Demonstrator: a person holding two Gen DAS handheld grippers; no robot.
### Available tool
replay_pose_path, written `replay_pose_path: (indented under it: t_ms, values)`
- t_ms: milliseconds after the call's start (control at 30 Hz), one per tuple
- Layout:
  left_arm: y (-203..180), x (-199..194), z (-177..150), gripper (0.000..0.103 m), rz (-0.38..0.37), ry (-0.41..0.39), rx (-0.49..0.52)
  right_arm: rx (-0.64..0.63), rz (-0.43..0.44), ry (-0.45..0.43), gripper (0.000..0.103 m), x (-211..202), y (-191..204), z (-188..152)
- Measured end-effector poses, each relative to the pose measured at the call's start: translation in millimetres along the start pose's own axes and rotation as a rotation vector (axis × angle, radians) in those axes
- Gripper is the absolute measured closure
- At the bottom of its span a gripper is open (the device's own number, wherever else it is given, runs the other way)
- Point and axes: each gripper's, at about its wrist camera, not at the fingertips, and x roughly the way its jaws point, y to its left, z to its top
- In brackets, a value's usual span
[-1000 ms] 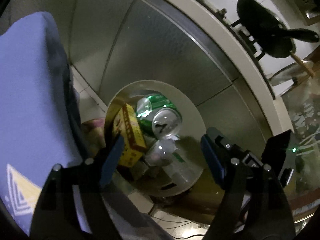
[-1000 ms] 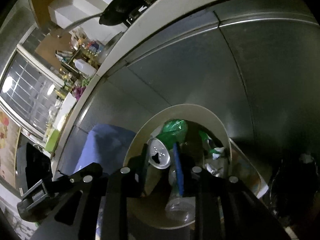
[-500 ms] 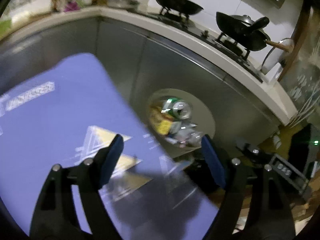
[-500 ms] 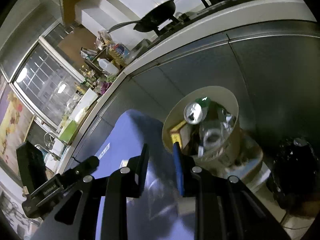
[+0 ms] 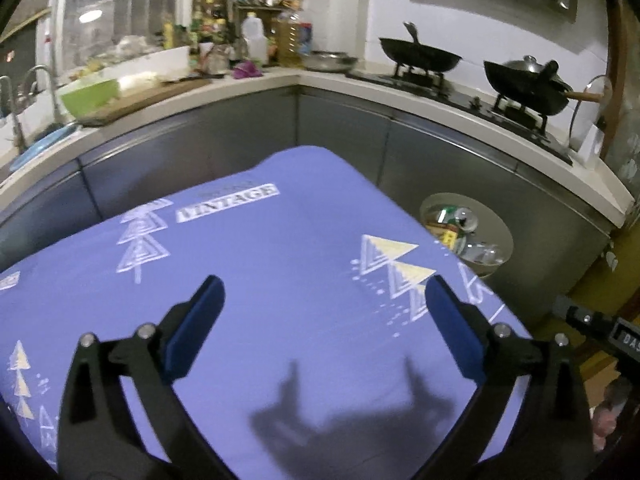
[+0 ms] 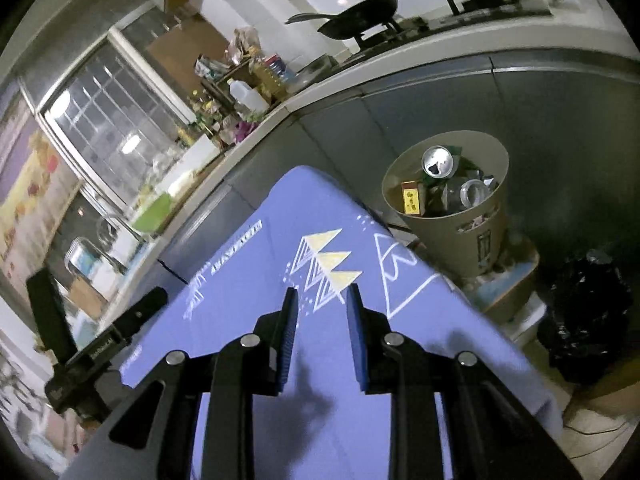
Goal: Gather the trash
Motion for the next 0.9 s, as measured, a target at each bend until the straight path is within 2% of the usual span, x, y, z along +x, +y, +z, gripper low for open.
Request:
replay_pose_path:
  t_ms: [267,533,900]
  values:
    - [38,-23,-20,0.006,0.045,-0.015,-0.008,-0.046,-0.031,0.014,0.081,-4,45,-27]
    - [59,-35,-32,0.006,0.077,-0.015,-0.026,-0.023,-0.041,0.044,0.081,3,59,-41]
    - [48,-49,-34,0.006,0.097,-0.056,0.006,0.008,-0.020,0.038,0.081,-5,57,-43]
